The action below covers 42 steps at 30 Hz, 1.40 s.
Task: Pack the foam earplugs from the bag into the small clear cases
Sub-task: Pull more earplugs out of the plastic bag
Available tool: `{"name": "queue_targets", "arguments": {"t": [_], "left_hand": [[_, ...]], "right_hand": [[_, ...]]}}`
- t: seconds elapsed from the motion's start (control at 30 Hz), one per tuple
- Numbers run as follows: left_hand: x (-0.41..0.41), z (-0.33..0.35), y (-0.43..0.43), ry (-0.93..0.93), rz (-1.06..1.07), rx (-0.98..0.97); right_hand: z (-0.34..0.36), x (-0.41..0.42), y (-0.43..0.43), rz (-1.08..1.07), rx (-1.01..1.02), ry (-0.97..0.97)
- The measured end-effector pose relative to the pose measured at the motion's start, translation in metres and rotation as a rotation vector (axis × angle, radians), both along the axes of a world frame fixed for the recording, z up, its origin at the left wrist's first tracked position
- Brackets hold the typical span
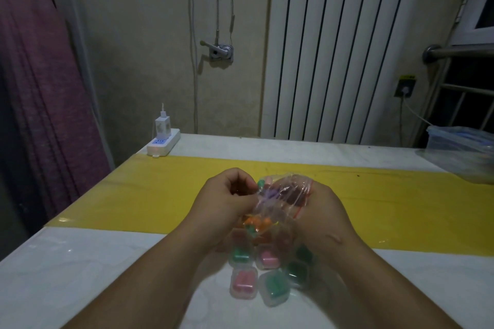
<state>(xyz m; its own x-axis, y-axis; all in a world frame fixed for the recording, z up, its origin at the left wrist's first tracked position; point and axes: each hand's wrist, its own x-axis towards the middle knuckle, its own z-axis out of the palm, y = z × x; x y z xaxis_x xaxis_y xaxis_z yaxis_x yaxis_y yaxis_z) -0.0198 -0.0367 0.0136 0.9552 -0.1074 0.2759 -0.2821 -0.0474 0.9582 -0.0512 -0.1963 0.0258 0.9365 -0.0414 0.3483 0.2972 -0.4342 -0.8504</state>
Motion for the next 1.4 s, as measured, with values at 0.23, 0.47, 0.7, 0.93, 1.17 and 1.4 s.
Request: {"name": "queue_targets", "arguments": {"t": [0.23, 0.47, 0.7, 0.93, 1.17, 1.4], "left_hand": [[0.003, 0.004, 0.005, 0.055, 0.039, -0.083], [0.009, 0.003, 0.012, 0.058, 0.178, -0.053], [0.028, -0.005, 0.032, 0.123, 0.372, -0.103], [0.039, -0.021, 0.046, 0.191, 0.585, 0.048], [0.024, -0.005, 0.038, -0.018, 0.665, 0.326], [0.014, 0.014, -0.003, -0.292, 0.419, 0.646]], "right_hand": [[0.003, 0.001, -0.01, -0.006, 0.115, 0.009], [-0.001, 0.004, -0.007, -0.017, 0.234, 0.002], [-0.006, 0.011, -0.019, -0.123, 0.176, -0.042], [-0.006, 0.019, -0.043, -0.218, 0.133, 0.024], [-0.012, 0.028, -0.054, -0.274, 0.175, 0.077], [-0.01, 0.031, -0.058, -0.263, 0.263, 0.106]]}}
